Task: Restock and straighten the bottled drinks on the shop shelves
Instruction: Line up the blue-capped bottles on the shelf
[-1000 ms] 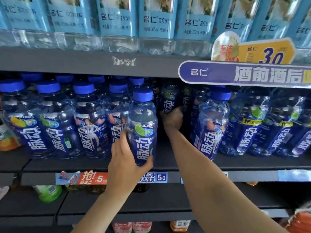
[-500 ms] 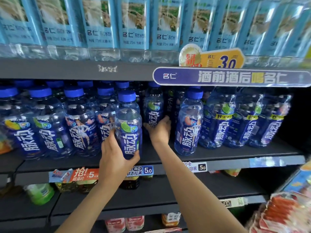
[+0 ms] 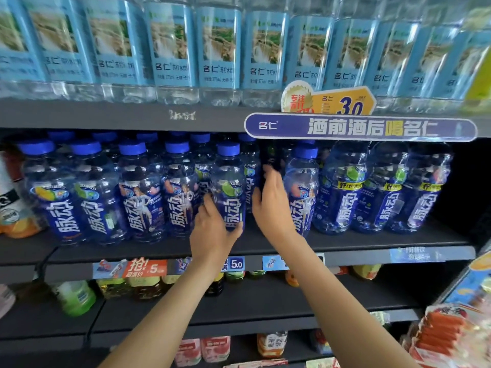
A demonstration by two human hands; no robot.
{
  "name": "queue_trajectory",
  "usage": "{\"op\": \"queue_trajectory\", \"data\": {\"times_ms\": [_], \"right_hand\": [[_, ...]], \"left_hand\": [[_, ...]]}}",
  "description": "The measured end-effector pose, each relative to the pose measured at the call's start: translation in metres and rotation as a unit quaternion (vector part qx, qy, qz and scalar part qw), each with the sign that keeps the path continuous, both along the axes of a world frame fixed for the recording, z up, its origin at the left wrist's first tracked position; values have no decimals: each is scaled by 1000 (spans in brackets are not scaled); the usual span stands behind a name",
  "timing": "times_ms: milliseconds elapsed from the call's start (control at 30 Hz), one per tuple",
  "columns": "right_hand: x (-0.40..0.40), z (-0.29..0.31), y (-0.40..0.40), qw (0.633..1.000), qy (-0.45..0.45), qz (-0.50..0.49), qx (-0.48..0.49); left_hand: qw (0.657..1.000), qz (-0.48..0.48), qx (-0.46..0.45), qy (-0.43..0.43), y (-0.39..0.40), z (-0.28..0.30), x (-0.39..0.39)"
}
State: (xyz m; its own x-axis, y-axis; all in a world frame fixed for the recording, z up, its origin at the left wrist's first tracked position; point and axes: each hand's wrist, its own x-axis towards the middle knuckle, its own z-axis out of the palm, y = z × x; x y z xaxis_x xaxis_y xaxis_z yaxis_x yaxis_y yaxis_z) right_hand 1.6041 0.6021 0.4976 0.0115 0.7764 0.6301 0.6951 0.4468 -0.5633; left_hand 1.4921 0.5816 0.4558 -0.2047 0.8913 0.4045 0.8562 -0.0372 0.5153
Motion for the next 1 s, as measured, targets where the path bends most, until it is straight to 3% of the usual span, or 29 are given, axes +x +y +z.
{"op": "queue_trajectory", "data": {"times_ms": [67, 133, 200, 633, 733, 833, 933, 1000], "right_hand": [[2, -8, 8, 990, 70, 10, -126], [2, -9, 18, 957, 168, 16, -235], [-2, -10, 28, 933, 219, 44, -282], [-30, -23, 46, 931, 238, 52, -273], [-17, -16, 30, 969, 176, 23, -173], [-1, -2, 8, 997, 79, -5, 27], [16, 10, -7, 979, 26, -76, 190], [28, 15, -13, 961, 28, -161, 223]], "left_hand": [[1000, 3, 7, 4, -1, -2, -4], [1000, 8, 12, 12, -2, -3, -10], [1000, 18, 14, 18, -4, -3, -15], [998, 19, 24, 49, -8, -4, -21], [999, 21, 20, 45, -7, -5, -20], [998, 28, 11, 49, -6, -5, -17], [999, 22, 7, 41, -2, -3, -12], [1000, 12, 5, 27, 1, -1, -9]]}}
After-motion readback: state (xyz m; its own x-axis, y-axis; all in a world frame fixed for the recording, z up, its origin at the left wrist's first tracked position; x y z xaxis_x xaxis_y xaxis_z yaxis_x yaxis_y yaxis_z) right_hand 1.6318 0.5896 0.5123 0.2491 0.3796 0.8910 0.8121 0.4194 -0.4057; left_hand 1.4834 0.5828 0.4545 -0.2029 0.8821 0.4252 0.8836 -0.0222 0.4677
